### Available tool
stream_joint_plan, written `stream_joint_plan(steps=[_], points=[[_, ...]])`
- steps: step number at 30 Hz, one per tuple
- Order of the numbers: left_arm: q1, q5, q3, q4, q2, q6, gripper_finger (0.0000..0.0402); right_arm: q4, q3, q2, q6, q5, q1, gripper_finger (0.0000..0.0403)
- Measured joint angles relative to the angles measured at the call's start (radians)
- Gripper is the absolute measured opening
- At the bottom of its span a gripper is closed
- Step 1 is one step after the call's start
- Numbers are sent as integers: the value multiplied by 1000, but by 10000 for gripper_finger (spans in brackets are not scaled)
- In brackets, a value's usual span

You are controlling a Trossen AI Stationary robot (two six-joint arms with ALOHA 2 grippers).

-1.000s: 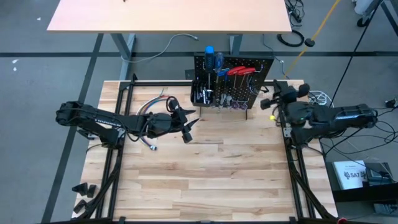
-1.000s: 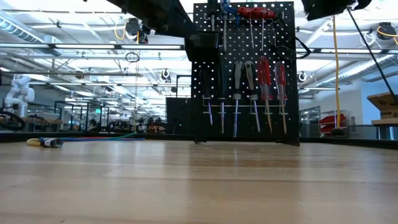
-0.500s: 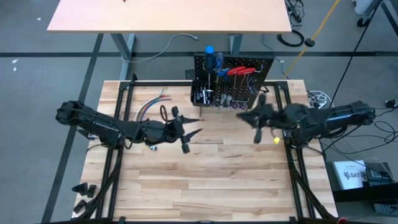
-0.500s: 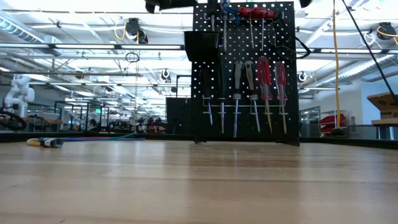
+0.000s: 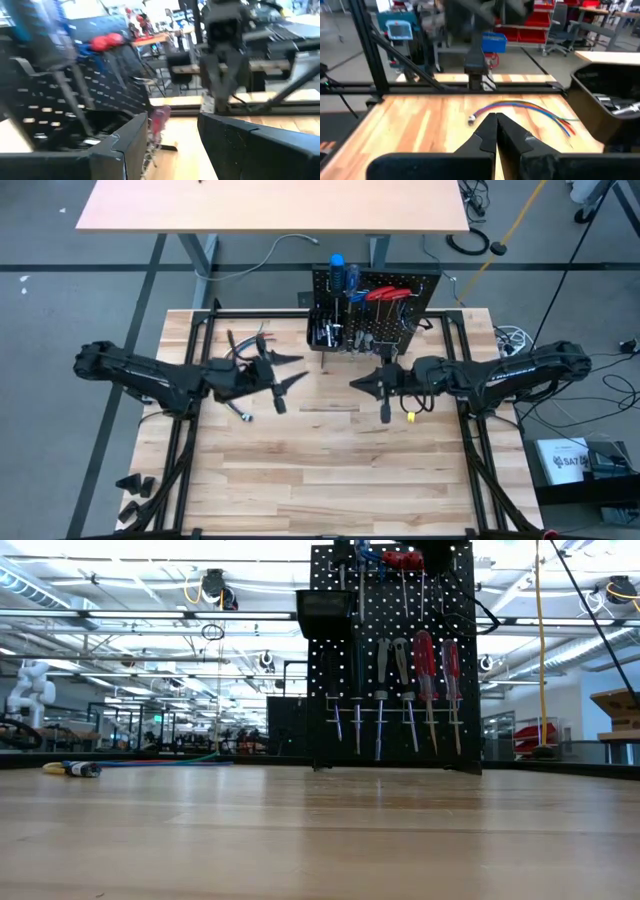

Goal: Hang tools onto peg board
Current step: Return to Home Position

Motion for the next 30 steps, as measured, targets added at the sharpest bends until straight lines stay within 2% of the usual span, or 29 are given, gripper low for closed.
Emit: stream_joint_plan(steps=[4, 11, 17, 23, 30], points=[[30, 17, -49, -18, -75, -3, 180, -33, 0, -1, -9, -2, -22, 0], [96, 30, -210, -11, -192, -96, 180, -148, 0, -17, -4, -1, -52, 0], [120, 99, -363, 57, -272, -159, 180, -258, -17, -19, 14, -6, -70, 0], [119, 108, -468, 83, -343, -233, 180, -203, -114, -61, 66, -6, -87, 0], [118, 108, -548, 90, -407, -265, 180, -141, -247, -191, 97, -6, -88, 0]])
